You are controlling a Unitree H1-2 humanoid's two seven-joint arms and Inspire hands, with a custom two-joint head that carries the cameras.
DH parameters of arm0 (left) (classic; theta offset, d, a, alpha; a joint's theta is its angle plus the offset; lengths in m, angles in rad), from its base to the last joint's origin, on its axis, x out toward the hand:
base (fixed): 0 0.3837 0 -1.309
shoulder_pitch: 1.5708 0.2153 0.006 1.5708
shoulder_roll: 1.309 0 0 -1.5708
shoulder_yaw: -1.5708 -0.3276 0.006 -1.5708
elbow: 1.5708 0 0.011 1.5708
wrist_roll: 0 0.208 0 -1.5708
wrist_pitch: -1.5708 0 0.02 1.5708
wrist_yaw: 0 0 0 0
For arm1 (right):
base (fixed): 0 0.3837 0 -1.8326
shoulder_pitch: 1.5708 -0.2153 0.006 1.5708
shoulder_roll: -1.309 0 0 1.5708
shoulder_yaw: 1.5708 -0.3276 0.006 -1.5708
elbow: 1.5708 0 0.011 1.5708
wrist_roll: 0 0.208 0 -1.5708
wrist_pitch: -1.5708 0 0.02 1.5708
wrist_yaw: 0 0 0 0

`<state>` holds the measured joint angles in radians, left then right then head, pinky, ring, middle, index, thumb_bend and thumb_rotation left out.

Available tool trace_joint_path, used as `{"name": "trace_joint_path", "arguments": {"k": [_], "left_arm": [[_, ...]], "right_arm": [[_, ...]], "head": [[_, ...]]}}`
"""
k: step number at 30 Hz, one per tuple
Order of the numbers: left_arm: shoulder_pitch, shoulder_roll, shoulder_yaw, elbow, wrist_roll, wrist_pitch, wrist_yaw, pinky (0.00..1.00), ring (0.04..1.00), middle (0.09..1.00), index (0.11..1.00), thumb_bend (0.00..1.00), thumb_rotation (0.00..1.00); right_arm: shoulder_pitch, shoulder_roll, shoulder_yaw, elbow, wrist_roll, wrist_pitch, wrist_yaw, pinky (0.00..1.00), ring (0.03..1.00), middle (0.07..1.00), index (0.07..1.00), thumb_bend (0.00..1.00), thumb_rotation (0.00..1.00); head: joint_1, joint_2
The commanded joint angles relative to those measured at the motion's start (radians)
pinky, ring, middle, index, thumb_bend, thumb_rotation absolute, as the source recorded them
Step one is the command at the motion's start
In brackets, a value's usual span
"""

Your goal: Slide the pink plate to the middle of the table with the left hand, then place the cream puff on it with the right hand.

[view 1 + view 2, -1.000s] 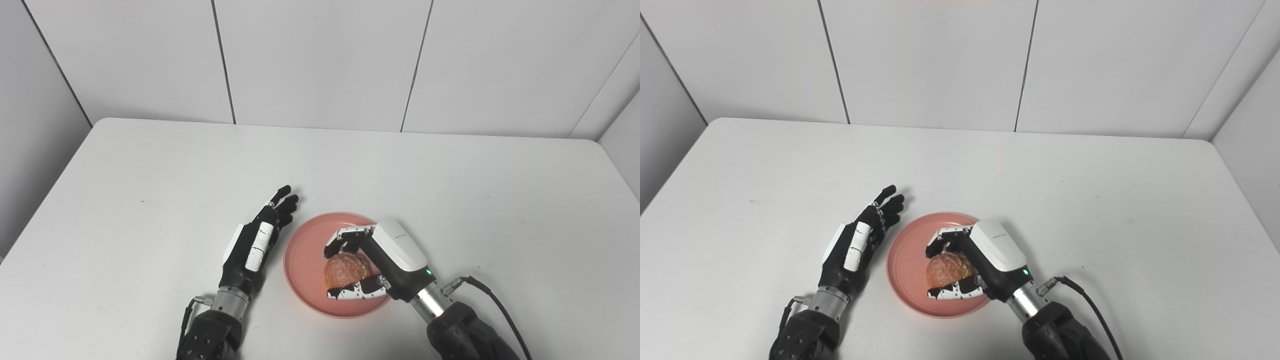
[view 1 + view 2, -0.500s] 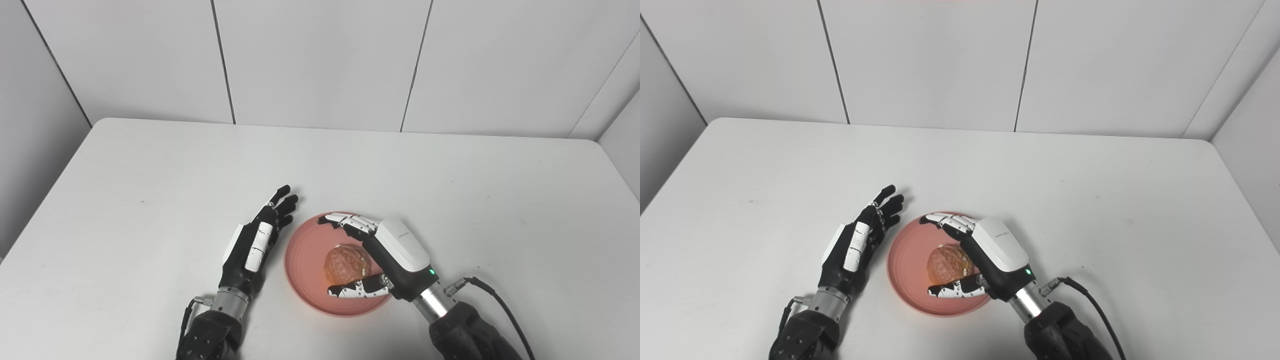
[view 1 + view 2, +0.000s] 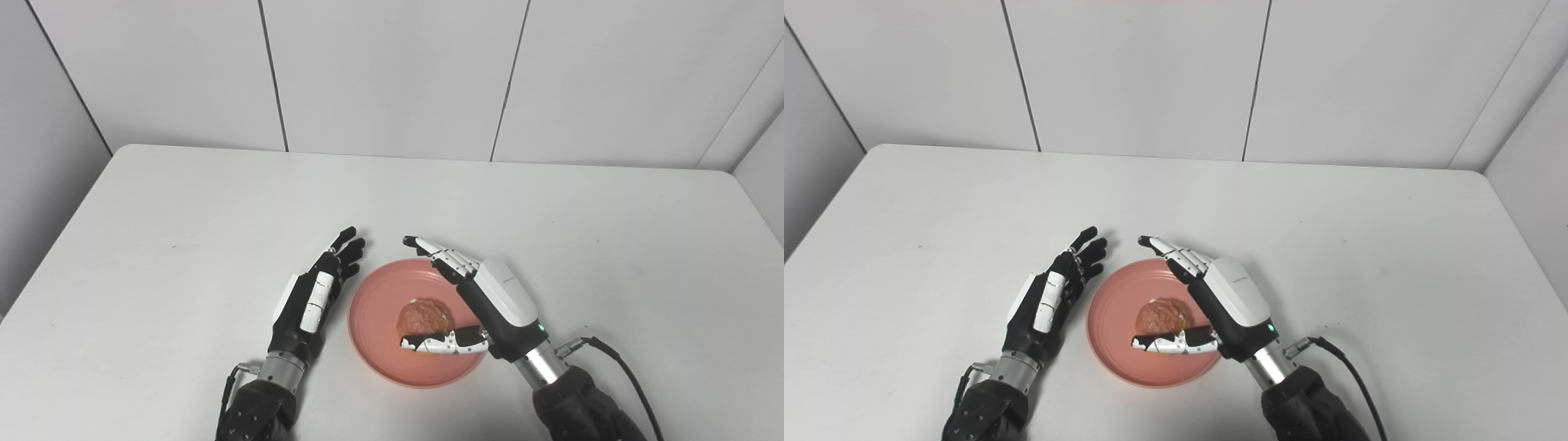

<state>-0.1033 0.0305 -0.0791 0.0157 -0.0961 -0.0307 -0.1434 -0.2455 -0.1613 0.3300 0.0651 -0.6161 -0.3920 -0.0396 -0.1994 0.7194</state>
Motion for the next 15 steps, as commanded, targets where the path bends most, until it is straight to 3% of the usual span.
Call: {"name": "trace_joint_path", "arguments": {"k": [1, 4, 8, 12, 15], "left_arm": [[0.009, 0.001, 0.002, -0.004, 0.010, -0.004, 0.004, 0.92, 0.920, 0.895, 0.885, 0.74, 0.96], [0.007, 0.004, 0.001, -0.003, 0.011, -0.006, 0.001, 0.93, 0.921, 0.897, 0.887, 0.75, 0.96], [0.007, -0.001, 0.006, -0.003, 0.012, -0.005, 0.007, 0.93, 0.920, 0.897, 0.889, 0.76, 0.95], [0.008, 0.000, 0.004, -0.005, 0.023, -0.007, 0.011, 0.93, 0.923, 0.903, 0.894, 0.76, 0.96], [0.006, 0.000, 0.005, 0.004, 0.021, -0.019, 0.008, 0.93, 0.923, 0.906, 0.897, 0.77, 0.96]], "right_arm": [[-0.002, 0.020, -0.026, -0.022, 0.034, -0.019, -0.038, 0.75, 0.854, 0.900, 0.911, 0.58, 0.51], [0.009, 0.040, -0.054, -0.027, 0.056, -0.013, -0.050, 0.78, 0.884, 0.922, 0.933, 0.58, 0.58], [0.033, 0.073, -0.093, -0.053, 0.122, 0.041, -0.026, 0.87, 0.944, 0.972, 0.983, 0.61, 0.77], [0.054, 0.116, -0.141, -0.076, 0.273, 0.127, 0.018, 0.92, 0.969, 0.989, 0.992, 0.61, 0.84], [0.054, 0.133, -0.163, -0.075, 0.324, 0.161, 0.025, 0.94, 0.978, 0.994, 0.995, 0.59, 0.89]], "head": [[0.001, 0.001], [0.004, 0.005], [0.006, 0.006], [0.006, 0.004], [0.006, 0.004]]}}
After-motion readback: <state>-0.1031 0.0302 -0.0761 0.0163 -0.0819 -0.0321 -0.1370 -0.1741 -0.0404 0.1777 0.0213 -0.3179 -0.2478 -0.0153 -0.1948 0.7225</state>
